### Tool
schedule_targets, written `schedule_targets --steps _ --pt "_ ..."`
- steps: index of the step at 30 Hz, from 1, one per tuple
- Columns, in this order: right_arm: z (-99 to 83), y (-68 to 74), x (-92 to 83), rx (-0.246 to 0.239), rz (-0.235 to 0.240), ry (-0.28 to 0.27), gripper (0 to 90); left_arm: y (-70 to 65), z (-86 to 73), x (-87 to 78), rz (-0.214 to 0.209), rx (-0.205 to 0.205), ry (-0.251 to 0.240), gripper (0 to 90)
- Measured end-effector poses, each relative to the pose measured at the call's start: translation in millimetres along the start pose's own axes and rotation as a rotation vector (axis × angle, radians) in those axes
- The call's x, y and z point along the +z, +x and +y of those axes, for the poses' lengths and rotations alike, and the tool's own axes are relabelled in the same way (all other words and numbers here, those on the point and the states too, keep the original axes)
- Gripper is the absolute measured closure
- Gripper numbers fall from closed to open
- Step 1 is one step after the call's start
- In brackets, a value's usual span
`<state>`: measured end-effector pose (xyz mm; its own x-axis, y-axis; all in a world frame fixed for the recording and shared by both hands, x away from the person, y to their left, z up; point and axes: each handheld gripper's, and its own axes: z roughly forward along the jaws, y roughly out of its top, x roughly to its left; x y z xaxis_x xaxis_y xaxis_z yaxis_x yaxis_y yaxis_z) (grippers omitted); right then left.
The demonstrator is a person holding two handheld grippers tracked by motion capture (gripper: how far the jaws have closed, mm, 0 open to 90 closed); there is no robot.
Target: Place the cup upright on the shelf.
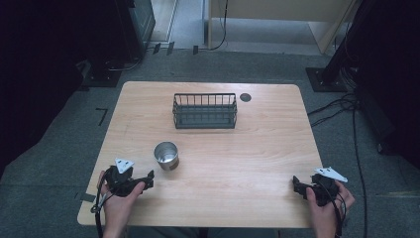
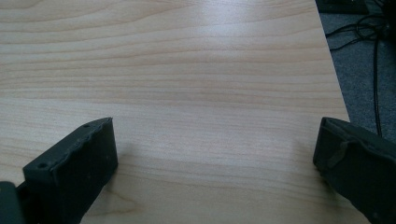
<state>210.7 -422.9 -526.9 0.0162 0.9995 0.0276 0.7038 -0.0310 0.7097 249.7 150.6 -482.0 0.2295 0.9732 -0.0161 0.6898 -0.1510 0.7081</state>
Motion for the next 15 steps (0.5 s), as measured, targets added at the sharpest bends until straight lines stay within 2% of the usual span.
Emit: schedule_targets --steps 15 --pt "0.0 0.0 0.0 0.000 0.000 0.000 0.0 -25.6 13.1 4.8 -0.042 0.047 0.000 0.0"
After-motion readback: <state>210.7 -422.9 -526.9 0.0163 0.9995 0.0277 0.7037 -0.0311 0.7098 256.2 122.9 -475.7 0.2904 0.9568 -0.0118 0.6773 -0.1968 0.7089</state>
